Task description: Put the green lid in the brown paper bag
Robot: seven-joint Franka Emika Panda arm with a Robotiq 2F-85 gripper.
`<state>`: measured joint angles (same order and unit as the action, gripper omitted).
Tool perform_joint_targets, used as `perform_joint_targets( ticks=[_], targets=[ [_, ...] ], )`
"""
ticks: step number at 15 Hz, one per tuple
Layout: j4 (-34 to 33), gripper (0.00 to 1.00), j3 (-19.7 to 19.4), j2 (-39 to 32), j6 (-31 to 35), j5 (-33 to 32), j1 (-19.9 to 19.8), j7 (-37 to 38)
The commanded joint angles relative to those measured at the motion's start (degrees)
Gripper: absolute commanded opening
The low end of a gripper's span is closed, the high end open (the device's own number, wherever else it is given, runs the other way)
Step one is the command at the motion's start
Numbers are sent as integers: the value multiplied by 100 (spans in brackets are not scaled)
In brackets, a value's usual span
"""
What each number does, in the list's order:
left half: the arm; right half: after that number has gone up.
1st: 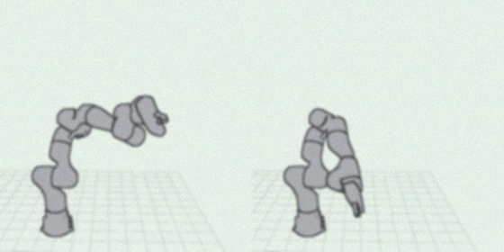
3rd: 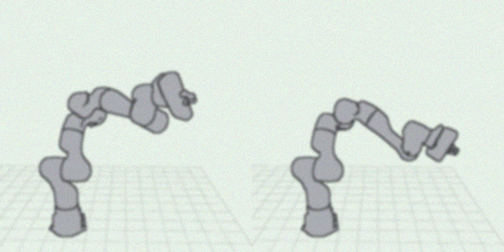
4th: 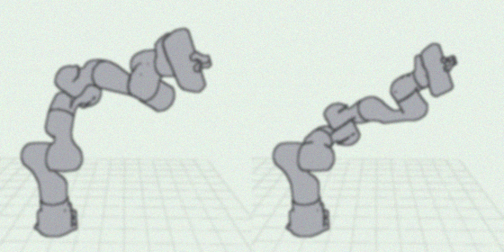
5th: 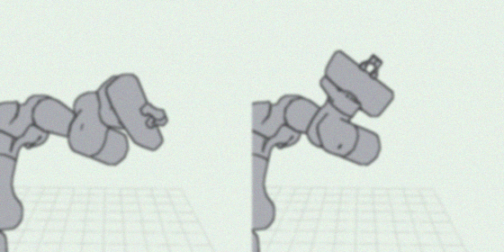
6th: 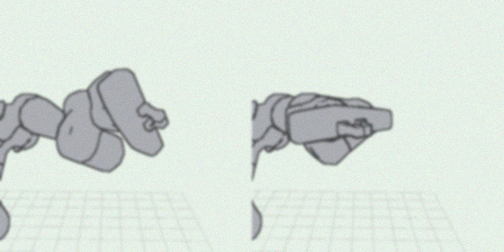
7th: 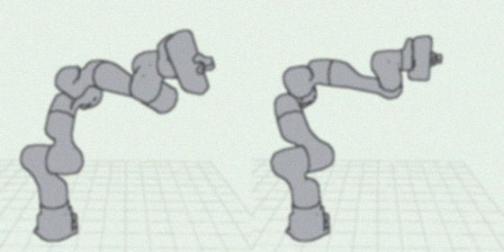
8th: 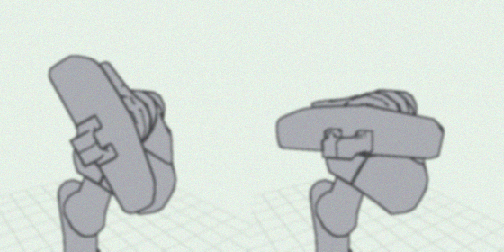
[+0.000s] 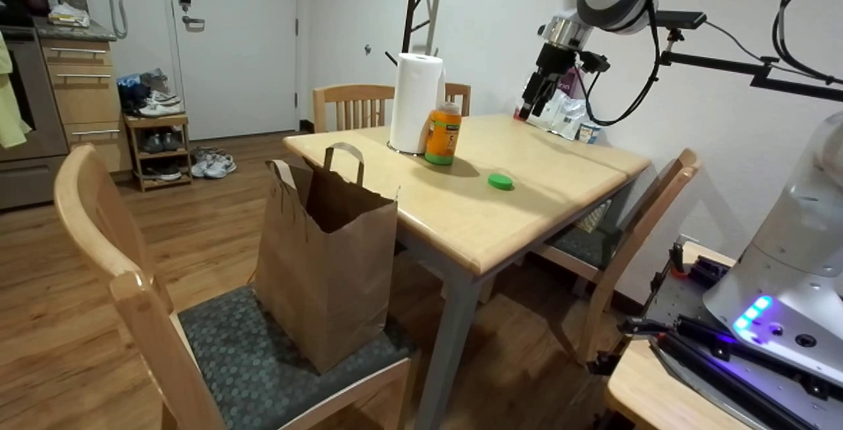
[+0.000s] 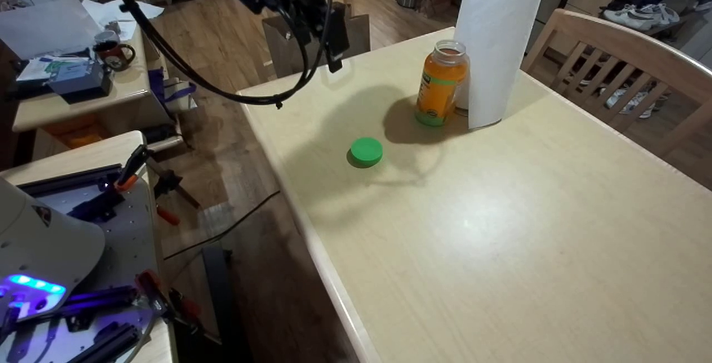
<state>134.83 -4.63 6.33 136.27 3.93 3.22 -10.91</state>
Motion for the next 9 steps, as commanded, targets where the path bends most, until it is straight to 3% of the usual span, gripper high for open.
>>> perform_joint_targets(
  ticks=[1, 4, 6, 9],
  targets=[
    [-574, 100, 30, -522, -584, 103, -212, -33],
    [-910, 100, 32, -1024, -698, -47, -331, -225],
    [-642, 100, 91, -768, -521, -38, -348, -44],
    [-805, 100, 98, -1059, -555, -71, -387, -37]
  ],
)
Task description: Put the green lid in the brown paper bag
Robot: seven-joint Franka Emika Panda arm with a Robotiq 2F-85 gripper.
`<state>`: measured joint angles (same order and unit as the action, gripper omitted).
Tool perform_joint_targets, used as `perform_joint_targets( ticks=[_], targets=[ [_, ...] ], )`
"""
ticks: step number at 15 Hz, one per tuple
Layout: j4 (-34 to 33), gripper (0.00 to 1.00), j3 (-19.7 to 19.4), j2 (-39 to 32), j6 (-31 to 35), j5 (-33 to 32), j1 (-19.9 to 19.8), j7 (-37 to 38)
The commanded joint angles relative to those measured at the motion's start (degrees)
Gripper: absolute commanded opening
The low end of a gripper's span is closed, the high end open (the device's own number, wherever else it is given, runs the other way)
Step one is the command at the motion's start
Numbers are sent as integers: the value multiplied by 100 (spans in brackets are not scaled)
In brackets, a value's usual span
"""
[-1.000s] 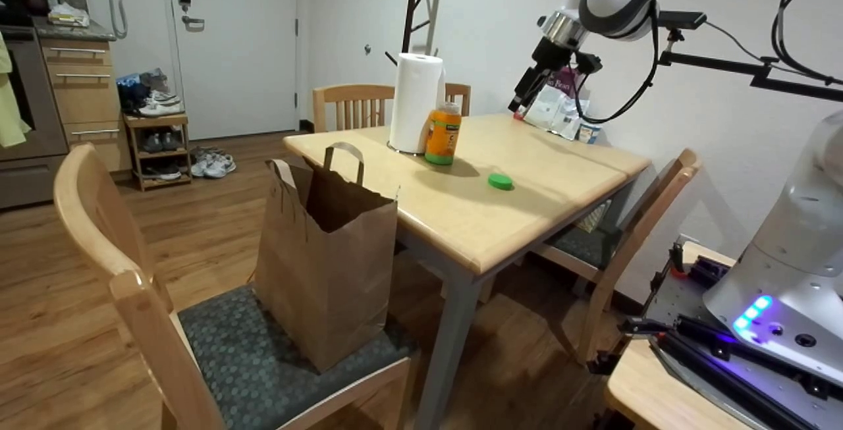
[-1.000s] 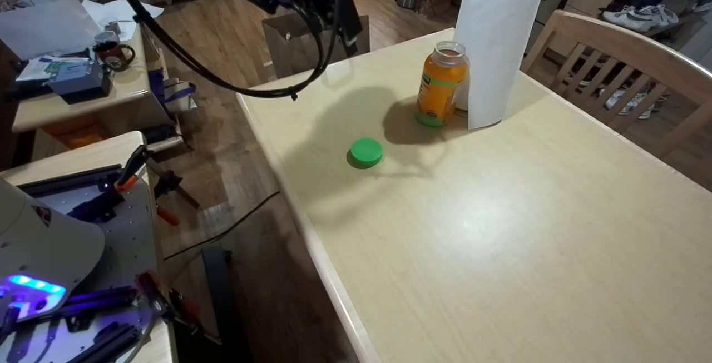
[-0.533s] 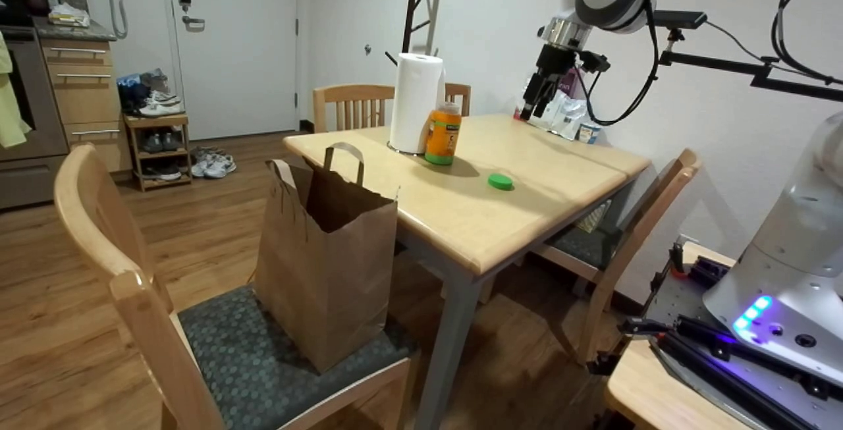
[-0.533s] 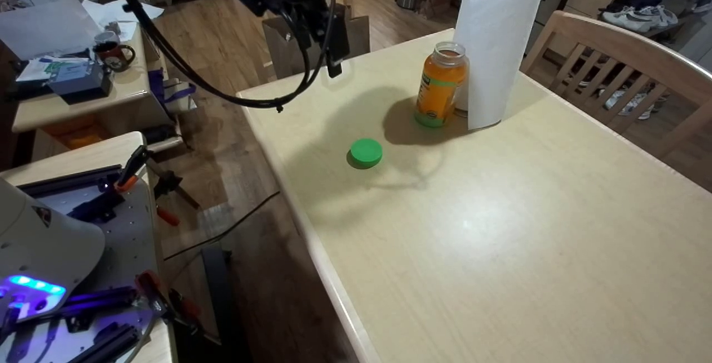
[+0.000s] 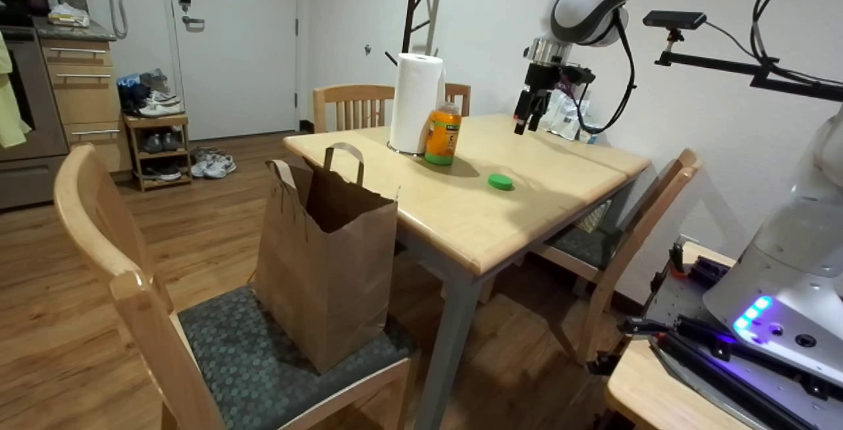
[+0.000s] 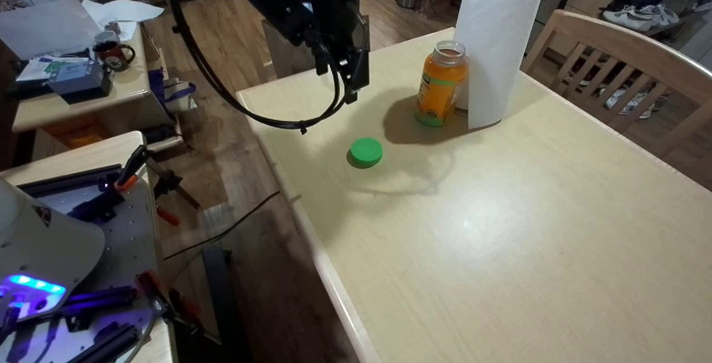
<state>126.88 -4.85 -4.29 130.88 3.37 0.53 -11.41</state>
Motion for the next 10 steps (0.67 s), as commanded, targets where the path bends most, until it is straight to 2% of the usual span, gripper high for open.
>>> perform_joint_targets(
  ticks=[1, 6, 10],
  targets=[
    [-58, 100, 108, -105, 23, -50, -126, 96],
    [-243, 100, 81, -760, 527, 2, -248, 78],
    [-334, 100, 157, -1231, 1229, 116, -410, -213]
  ],
)
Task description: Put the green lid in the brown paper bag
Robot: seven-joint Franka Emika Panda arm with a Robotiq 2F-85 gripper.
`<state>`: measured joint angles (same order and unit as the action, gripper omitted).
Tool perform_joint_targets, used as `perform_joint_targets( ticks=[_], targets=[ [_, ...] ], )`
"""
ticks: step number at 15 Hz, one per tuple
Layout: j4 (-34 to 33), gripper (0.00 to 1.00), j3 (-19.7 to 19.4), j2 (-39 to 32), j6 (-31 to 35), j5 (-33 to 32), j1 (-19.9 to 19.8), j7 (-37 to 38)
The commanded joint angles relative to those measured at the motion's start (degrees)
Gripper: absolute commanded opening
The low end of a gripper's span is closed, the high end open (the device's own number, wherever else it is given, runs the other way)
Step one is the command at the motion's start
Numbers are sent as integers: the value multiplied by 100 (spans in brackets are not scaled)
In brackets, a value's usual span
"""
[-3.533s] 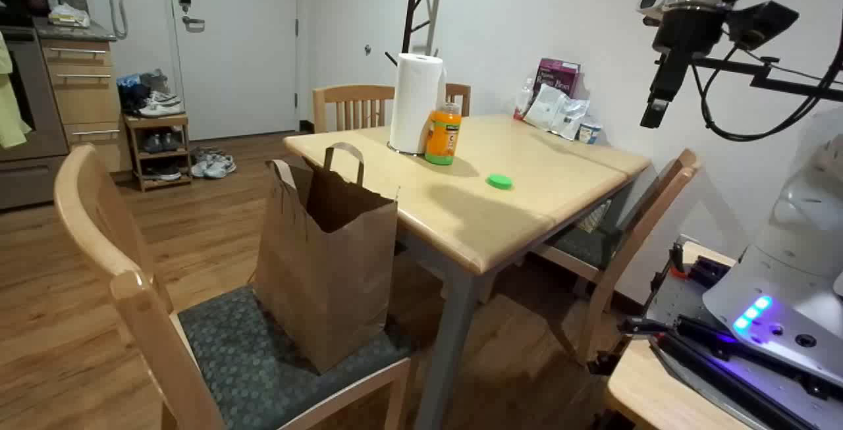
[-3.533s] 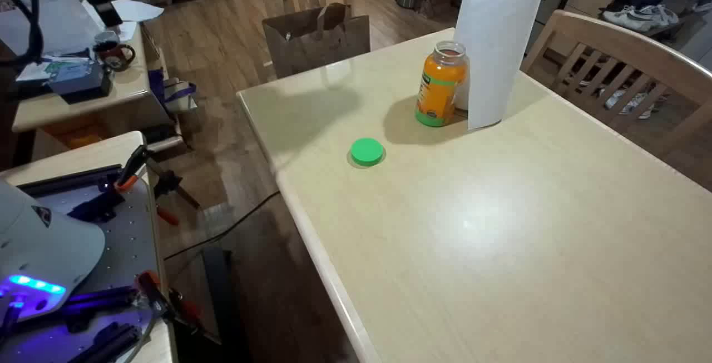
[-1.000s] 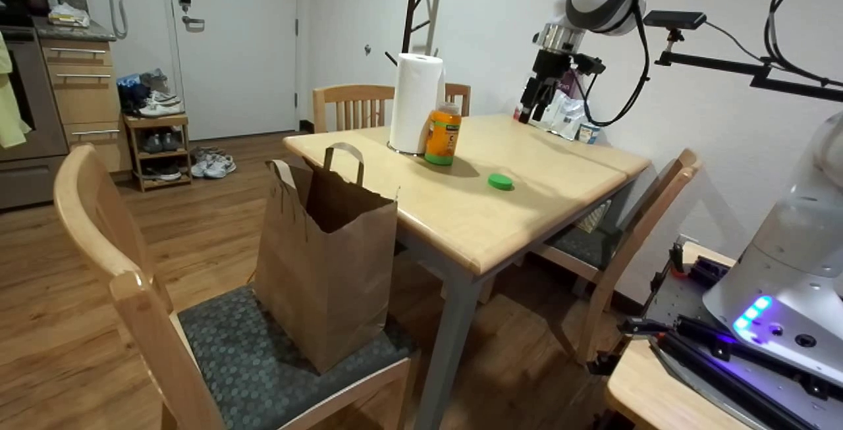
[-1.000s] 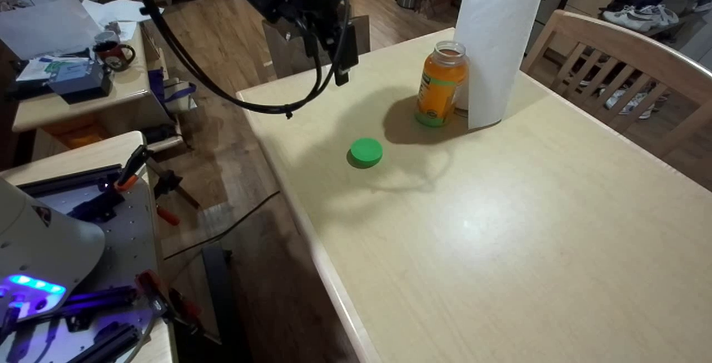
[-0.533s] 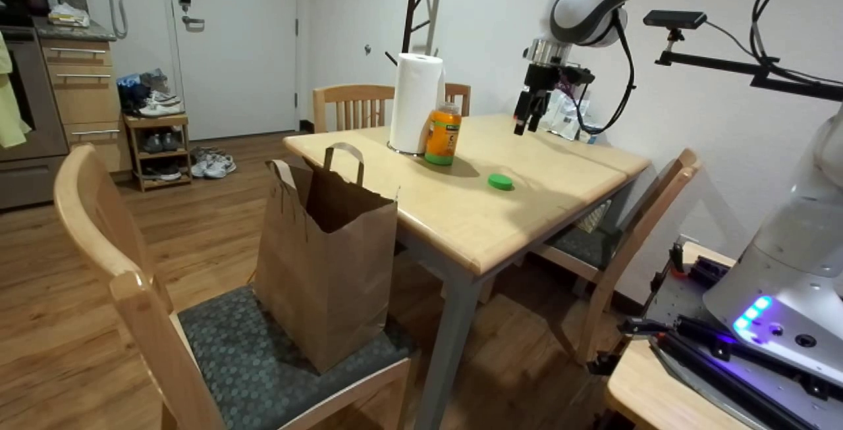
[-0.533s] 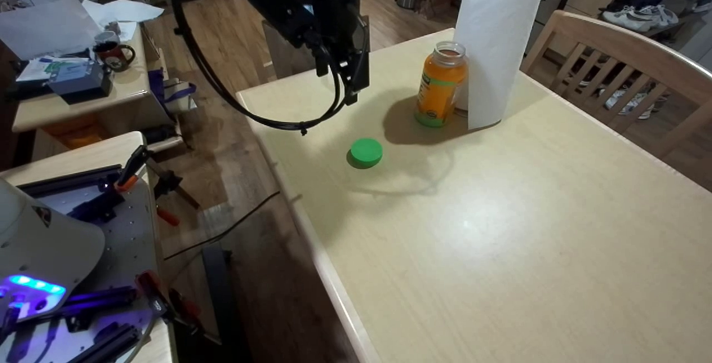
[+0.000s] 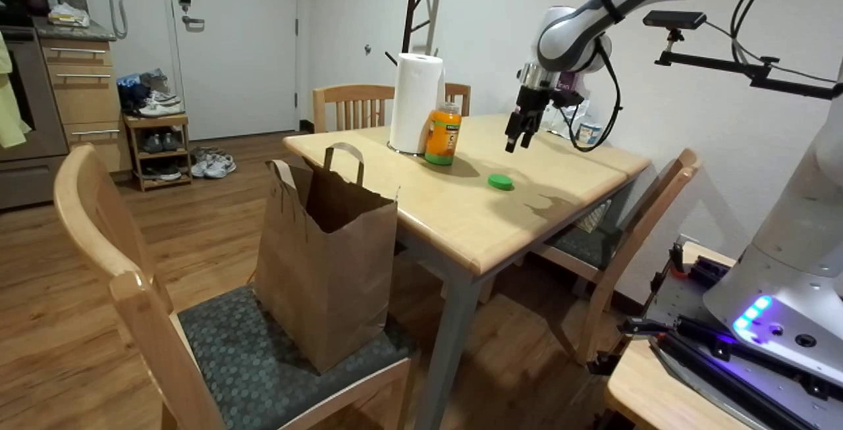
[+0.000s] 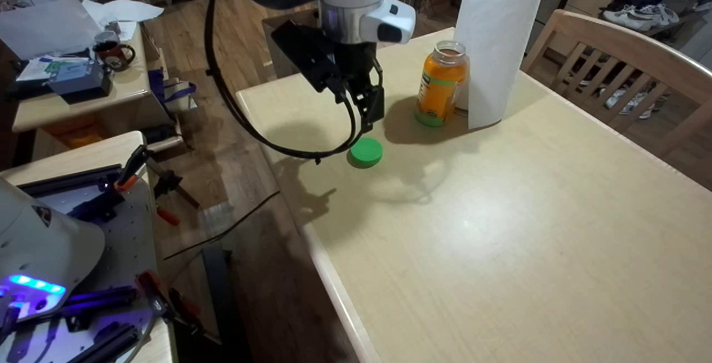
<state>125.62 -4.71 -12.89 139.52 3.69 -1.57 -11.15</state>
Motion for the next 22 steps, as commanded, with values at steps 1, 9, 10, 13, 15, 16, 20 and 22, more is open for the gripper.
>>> perform_joint_targets(
  ticks=[1, 9, 10, 13, 15, 16, 20, 22],
  targets=[
    [-253, 100, 162, -480, 457, 70, -234, -257],
    [-411, 100, 615, -1099, 893, 433, -645, -636],
    [-425, 100, 666, -1170, 854, 494, -692, -648],
    [-462, 100, 706, -1349, 734, 559, -771, -523],
    [-435, 100, 625, -1413, 740, 460, -723, -315],
    [-412, 100, 572, -1436, 767, 371, -685, -244],
    [-430, 74, 643, -1535, 759, 375, -756, -465],
    [-436, 61, 670, -1534, 785, 350, -771, -563]
  ],
)
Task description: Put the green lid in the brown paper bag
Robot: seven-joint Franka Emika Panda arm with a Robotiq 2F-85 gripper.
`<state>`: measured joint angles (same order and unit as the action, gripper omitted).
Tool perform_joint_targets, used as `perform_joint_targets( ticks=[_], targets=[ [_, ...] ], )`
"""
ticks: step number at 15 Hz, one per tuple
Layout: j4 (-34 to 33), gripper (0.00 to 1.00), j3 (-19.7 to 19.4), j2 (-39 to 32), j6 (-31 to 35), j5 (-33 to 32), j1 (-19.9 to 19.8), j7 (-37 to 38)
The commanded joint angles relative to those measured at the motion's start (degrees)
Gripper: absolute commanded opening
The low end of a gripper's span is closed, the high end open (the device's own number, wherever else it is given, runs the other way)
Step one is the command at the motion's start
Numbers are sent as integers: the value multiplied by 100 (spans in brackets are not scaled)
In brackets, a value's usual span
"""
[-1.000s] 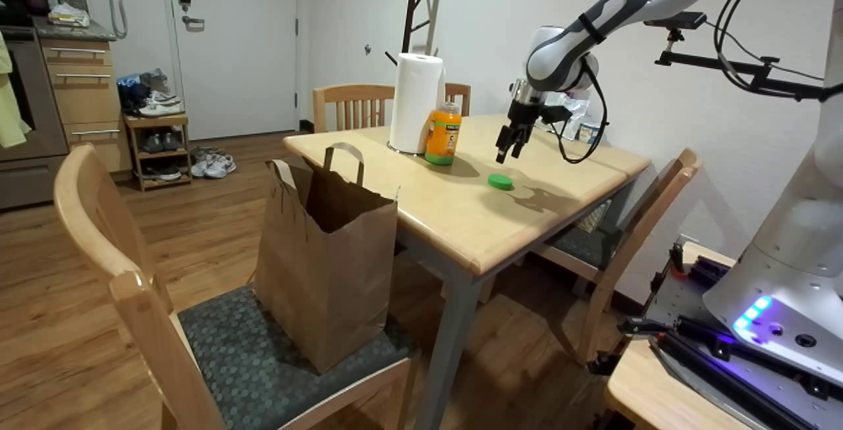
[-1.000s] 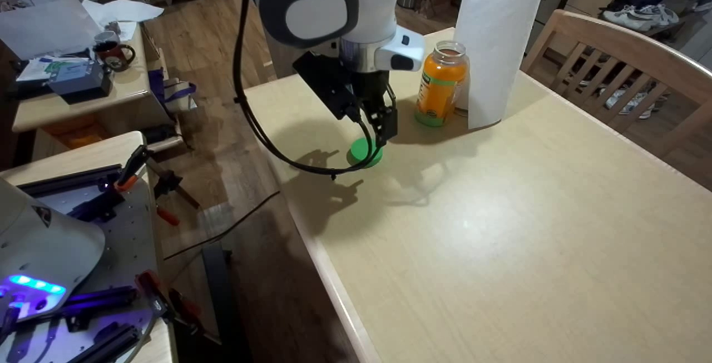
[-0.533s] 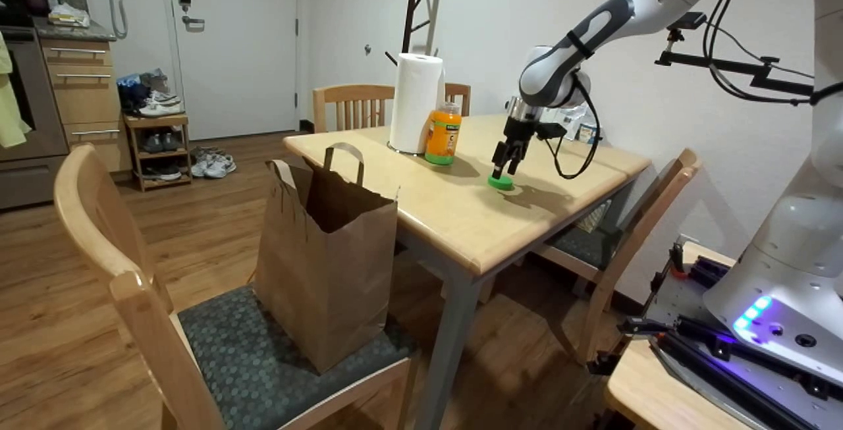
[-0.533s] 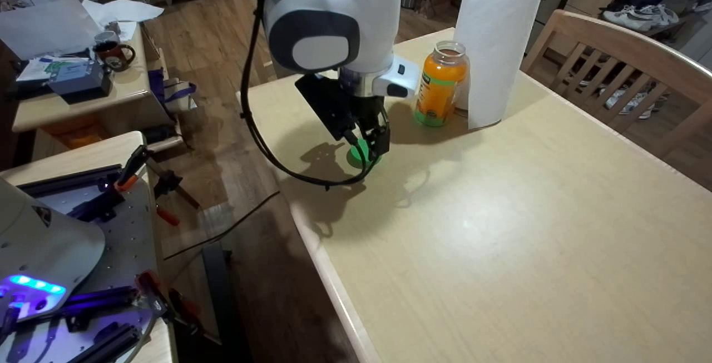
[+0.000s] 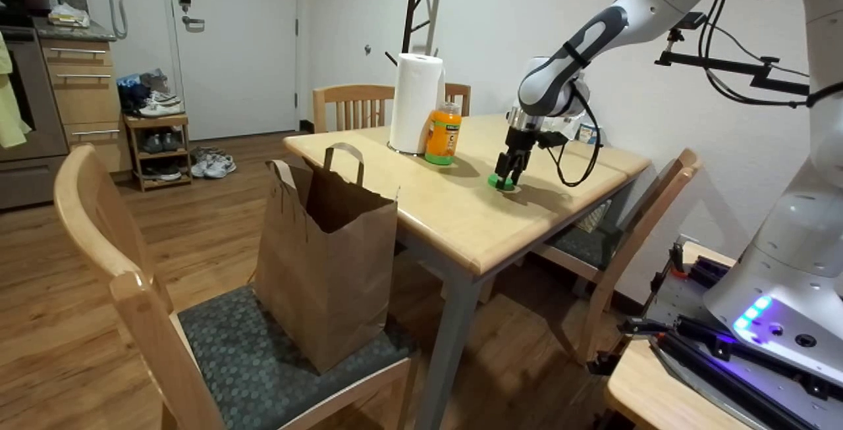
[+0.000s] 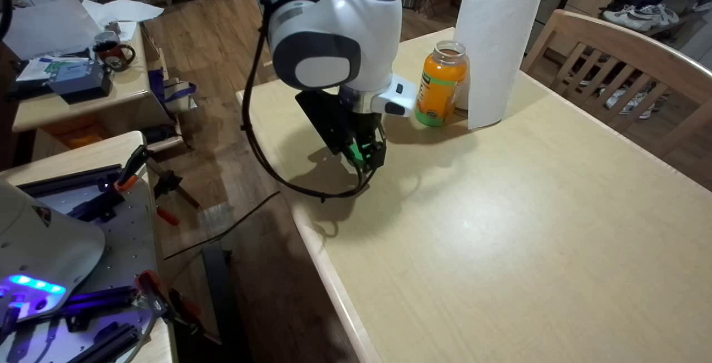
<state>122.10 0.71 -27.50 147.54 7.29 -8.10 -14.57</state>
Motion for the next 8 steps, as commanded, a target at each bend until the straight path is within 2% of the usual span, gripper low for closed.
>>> perform_joint_targets(
  ticks=[1, 2, 8],
  targets=[
    [-99, 55, 138, -73, -46, -9, -128, -256],
    [-104, 48, 135, -68, -42, -14, -129, -271],
    [-84, 45, 186, 19, -53, 12, -116, -259]
  ],
)
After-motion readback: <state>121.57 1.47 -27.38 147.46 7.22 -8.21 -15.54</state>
